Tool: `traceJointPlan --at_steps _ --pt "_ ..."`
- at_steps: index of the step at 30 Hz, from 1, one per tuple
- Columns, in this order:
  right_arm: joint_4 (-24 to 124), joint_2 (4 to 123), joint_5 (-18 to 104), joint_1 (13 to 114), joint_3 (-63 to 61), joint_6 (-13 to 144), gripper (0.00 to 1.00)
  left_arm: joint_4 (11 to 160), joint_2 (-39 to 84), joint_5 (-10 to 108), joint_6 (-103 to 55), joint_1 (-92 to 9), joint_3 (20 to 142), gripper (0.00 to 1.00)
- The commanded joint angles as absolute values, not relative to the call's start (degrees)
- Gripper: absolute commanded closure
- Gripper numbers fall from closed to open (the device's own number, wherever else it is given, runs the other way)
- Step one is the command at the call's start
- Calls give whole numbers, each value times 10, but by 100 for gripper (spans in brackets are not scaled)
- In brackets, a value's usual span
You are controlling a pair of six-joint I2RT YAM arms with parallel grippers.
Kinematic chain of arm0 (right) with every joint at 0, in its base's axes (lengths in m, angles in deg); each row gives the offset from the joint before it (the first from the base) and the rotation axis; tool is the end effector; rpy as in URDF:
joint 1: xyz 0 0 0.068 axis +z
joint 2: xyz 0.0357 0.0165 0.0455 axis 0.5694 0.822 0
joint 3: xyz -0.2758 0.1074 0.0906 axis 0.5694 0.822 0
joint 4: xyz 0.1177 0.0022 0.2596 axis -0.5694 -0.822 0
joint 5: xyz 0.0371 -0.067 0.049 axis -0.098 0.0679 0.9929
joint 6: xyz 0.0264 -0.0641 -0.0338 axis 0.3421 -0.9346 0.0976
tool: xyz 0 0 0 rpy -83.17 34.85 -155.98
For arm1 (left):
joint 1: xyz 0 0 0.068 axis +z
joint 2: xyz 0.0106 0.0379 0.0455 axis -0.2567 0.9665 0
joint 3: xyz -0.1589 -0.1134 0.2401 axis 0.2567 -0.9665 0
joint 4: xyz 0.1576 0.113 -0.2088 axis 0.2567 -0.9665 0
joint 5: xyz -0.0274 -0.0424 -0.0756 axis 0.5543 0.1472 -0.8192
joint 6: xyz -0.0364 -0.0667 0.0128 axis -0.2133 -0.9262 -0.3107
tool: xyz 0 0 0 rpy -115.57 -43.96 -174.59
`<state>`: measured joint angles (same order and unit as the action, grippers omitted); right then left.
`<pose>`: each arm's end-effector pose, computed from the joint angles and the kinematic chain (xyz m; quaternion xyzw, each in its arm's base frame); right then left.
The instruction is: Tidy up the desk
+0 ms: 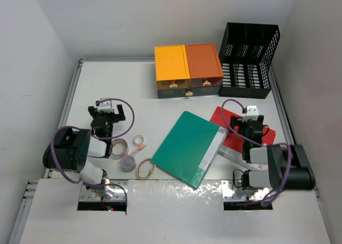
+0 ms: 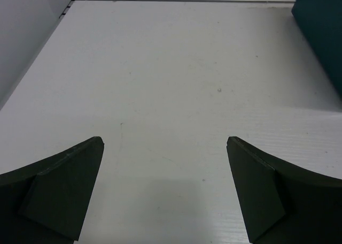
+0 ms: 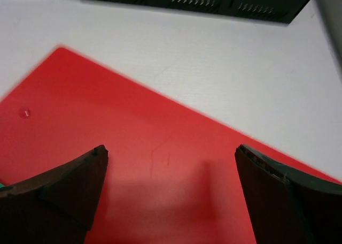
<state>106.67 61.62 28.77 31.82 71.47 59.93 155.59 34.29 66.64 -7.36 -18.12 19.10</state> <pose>0.2177 -0.0181 0.1161 0.0592 0.8143 -0.0537 0.5749 0.2630 -0.0042 0.1547 -0.0014 0.7346 0.0724 0.6747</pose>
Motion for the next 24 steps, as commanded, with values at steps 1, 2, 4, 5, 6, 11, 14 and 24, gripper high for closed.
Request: traceJointPlan --at_steps 1,2,4,5,6,11,14,24 --pt "935 509 260 320 657 641 1 1579 341 612 -74 -171 202 1" --pt "909 488 261 320 632 654 1 1570 338 581 -55 -168 206 1" --pt "825 431 294 320 599 667 1 1469 296 502 -42 -163 235 6" --pt "791 414 304 320 565 712 1 1283 249 485 -20 -163 326 9" --pt "766 396 297 320 551 757 1 1200 230 471 -5 -164 379 13" --pt "527 283 348 316 457 846 1 925 166 462 7 -168 590 15" --pt "415 259 398 316 439 900 1 711 143 420 12 -172 634 17" --pt "379 241 669 317 585 1015 5 503 44 414 169 -326 652 18"
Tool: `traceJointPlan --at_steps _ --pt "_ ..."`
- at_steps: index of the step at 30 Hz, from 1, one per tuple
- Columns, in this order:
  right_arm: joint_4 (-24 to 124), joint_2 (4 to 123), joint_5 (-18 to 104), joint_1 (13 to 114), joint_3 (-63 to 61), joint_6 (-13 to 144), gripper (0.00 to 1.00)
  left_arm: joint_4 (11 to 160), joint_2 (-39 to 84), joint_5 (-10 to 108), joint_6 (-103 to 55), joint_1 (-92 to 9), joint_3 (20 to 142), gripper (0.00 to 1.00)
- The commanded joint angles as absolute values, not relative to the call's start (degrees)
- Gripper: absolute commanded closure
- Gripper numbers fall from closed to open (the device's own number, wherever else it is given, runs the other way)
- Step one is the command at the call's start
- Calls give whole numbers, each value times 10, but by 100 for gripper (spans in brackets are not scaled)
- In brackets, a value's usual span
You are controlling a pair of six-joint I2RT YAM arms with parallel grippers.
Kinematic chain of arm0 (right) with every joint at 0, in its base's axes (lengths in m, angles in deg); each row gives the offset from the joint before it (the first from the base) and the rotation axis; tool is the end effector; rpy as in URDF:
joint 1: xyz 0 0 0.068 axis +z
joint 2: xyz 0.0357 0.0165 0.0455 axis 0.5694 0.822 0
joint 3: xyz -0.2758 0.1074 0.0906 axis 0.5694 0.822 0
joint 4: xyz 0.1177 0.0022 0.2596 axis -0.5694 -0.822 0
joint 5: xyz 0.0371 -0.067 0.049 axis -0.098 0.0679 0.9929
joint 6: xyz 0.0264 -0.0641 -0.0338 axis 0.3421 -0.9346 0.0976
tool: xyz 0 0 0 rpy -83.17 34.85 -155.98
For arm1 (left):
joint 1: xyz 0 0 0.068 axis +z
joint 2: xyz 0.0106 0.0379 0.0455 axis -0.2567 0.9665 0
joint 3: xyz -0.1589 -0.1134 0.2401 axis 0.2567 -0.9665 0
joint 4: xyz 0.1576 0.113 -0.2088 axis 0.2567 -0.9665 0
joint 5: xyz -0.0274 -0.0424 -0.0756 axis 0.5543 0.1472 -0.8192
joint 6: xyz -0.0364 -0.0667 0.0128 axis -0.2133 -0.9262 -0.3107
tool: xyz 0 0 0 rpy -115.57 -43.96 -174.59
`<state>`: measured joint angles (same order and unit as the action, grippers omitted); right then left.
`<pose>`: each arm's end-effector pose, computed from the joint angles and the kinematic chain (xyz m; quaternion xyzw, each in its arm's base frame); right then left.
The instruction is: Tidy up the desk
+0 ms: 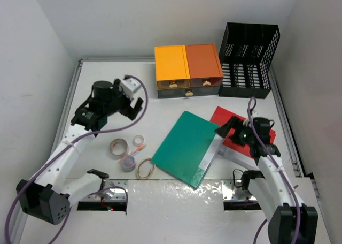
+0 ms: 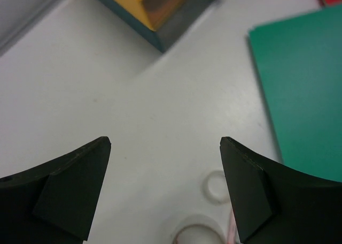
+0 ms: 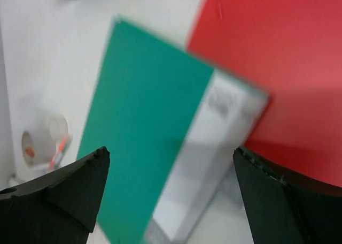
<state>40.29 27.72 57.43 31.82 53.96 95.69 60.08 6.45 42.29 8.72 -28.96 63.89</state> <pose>0.1899 0.0155 0.1943 0.2095 0.8475 0.2978 0.3863 0.2488 -0.0799 0.3497 0.3220 0.7870 -0.0781 0.5205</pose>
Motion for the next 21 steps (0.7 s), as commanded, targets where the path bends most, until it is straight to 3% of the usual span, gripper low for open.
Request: traceJointPlan --at_steps 1,5,8,21 --pt "364 221 645 318 591 1016 5 494 43 412 179 -338 652 18" --pt "230 117 535 318 594 991 4 495 65 418 188 -351 652 18" --pt "184 97 556 319 584 990 4 481 96 409 194 -357 661 18" --pt "272 147 652 328 716 1093 18 527 91 433 175 -360 644 18"
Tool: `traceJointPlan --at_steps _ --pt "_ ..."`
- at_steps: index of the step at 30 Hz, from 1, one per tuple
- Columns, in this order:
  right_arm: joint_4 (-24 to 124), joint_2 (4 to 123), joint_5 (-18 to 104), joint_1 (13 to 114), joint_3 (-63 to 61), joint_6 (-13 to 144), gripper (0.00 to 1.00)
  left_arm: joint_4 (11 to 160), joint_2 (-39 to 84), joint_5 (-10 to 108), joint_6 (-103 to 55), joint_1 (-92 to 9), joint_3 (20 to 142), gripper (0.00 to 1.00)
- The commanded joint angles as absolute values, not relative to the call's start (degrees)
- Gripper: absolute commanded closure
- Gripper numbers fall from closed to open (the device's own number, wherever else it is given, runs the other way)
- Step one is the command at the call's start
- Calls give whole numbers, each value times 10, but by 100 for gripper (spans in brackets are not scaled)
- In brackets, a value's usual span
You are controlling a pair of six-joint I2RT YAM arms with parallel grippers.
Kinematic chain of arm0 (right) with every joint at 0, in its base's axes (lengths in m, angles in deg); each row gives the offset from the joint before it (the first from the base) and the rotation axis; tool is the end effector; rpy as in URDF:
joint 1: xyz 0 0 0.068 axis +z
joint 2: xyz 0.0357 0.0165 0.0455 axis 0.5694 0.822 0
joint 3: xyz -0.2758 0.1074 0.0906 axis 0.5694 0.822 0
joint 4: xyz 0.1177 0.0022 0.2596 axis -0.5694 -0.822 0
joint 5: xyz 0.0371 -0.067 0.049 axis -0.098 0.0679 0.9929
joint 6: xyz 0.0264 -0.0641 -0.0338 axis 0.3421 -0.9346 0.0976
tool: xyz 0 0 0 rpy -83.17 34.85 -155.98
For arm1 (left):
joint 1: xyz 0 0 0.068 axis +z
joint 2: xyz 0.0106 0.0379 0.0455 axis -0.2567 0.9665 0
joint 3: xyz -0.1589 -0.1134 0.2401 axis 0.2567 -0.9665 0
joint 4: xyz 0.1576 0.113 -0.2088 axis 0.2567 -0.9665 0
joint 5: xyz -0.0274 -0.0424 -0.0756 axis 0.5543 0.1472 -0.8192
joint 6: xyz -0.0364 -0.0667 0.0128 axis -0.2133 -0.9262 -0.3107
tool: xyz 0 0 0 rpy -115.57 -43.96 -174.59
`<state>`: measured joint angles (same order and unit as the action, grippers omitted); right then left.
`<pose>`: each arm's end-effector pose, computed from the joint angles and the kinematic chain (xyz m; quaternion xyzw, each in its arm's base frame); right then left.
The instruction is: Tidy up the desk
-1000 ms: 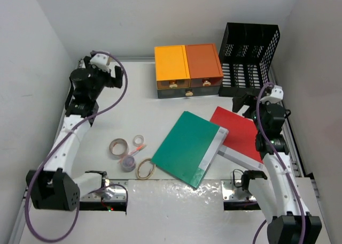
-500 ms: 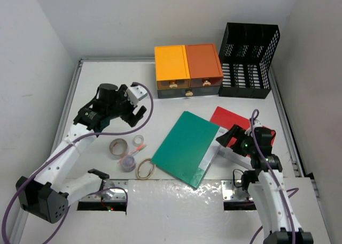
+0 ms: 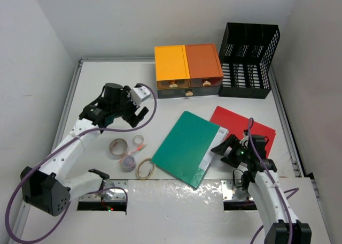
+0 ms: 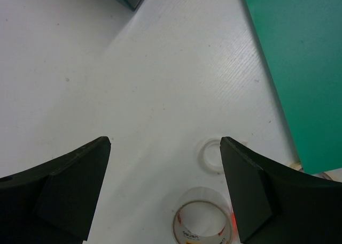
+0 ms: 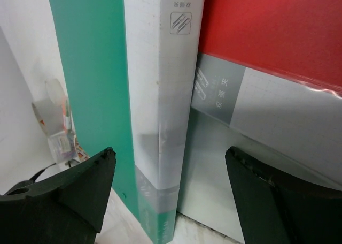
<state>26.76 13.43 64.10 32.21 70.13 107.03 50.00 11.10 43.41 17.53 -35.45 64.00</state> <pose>0.1154 0.0269 0.1021 0.3111 0.8589 0.3461 0.2139 0.2425 -0.1079 0.3107 0.4326 0.7990 -0.0757 0.4107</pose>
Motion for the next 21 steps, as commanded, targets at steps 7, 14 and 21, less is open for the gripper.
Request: traceJointPlan --at_steps 7,14,21 --pt "295 150 662 343 759 1131 23 544 105 431 173 -360 640 17" --pt "443 266 637 421 778 1172 25 542 121 434 173 -360 648 17" --pt "528 354 628 451 772 1180 31 565 127 432 188 -361 618 17"
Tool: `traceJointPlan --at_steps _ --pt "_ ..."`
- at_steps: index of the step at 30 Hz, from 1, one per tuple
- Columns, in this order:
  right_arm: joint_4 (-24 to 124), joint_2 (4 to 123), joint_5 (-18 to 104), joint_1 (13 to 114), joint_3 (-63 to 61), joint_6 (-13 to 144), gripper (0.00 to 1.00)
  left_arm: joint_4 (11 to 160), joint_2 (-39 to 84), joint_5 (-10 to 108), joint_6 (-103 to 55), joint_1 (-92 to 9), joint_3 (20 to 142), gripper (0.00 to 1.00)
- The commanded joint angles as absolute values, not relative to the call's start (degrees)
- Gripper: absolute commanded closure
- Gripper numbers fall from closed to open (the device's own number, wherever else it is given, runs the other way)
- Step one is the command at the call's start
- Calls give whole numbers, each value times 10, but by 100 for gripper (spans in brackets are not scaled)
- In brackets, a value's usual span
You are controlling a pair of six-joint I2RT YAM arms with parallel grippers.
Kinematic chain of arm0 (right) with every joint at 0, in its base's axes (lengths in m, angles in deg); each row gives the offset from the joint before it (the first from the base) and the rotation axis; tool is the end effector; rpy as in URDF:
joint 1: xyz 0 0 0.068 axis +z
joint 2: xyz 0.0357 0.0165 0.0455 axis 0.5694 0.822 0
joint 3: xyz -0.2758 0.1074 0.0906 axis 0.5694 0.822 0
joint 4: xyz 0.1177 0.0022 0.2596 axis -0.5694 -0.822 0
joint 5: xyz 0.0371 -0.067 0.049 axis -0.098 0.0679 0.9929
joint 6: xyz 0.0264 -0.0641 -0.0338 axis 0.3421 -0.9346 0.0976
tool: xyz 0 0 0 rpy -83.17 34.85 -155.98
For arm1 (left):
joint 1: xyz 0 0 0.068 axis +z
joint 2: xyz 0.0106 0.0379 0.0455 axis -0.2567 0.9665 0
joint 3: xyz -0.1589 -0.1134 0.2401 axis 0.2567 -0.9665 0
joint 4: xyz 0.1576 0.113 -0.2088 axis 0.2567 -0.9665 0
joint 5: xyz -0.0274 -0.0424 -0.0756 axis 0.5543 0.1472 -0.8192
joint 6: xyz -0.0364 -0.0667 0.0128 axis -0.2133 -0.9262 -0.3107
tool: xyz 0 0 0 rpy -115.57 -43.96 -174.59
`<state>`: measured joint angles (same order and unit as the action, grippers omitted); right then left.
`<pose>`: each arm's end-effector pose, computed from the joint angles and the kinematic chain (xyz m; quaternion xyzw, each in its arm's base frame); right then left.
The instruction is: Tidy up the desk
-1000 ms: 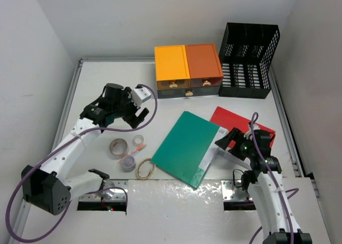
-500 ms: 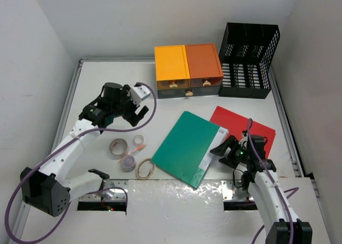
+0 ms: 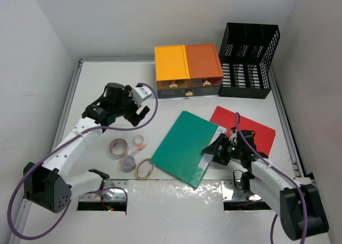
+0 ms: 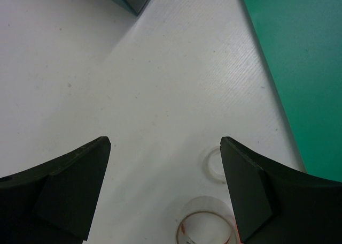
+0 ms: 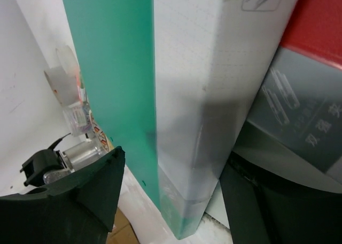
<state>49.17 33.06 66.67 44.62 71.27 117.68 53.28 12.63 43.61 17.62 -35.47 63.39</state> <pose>0.1343 0.0584 0.0927 0.2835 0.8587 0.4037 0.1387 0.2516 -0.1111 0.3058 0.4321 0.7950 -0.0726 0.4196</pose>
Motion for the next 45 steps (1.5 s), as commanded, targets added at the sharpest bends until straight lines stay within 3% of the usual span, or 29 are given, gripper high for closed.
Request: traceJointPlan --at_steps 1,8,15,28,37,45 --pt "533 358 625 451 774 1180 34 569 129 430 190 -361 612 17" --pt "596 400 618 451 785 1181 54 602 178 427 186 -361 598 17" --pt "550 387 593 451 743 1137 99 603 180 433 182 -361 603 17" --pt "391 238 494 451 546 1019 100 621 164 485 181 -361 589 17" --pt "322 224 527 451 430 931 100 631 160 514 176 -361 589 17" --pt "193 238 460 451 285 846 100 638 158 537 168 -361 590 17"
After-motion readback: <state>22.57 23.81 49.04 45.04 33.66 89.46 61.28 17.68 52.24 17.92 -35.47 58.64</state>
